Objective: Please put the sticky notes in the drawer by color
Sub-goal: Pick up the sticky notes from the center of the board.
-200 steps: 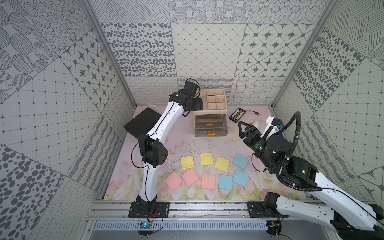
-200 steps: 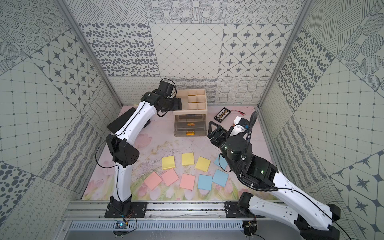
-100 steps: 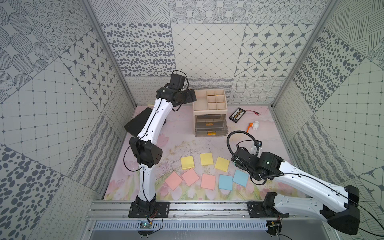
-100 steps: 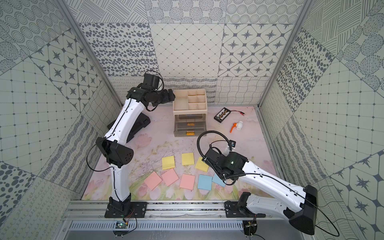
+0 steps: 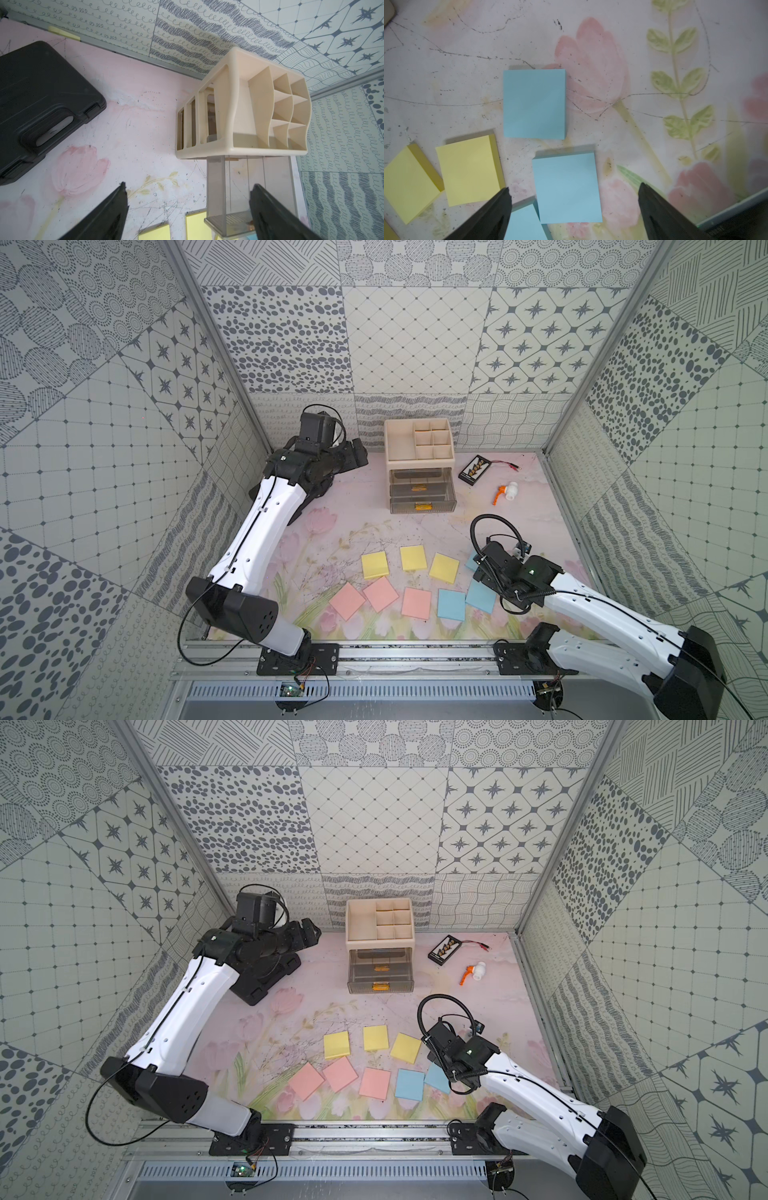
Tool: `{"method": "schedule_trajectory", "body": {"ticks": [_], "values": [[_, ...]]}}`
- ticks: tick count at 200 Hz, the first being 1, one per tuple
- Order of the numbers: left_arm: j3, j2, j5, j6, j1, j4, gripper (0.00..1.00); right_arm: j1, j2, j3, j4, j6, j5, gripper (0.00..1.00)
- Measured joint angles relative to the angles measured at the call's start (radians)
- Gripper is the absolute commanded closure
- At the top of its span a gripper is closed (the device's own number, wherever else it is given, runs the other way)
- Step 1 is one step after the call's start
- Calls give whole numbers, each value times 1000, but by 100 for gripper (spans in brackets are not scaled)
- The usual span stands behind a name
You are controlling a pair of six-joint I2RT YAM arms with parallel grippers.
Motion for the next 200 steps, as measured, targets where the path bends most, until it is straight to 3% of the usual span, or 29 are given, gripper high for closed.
{"method": "schedule_trajectory", "body": {"ticks": [35, 93, 200], "values": [[-128, -120, -1, -1, 0, 7, 6, -99, 126, 6, 155, -69, -74, 1], [-155, -170, -11, 35, 1, 6, 8, -246, 265, 86, 264, -249, -188, 1], [-198, -177, -13, 64, 1, 5, 8, -280, 365, 116, 250, -340, -219, 1]]}}
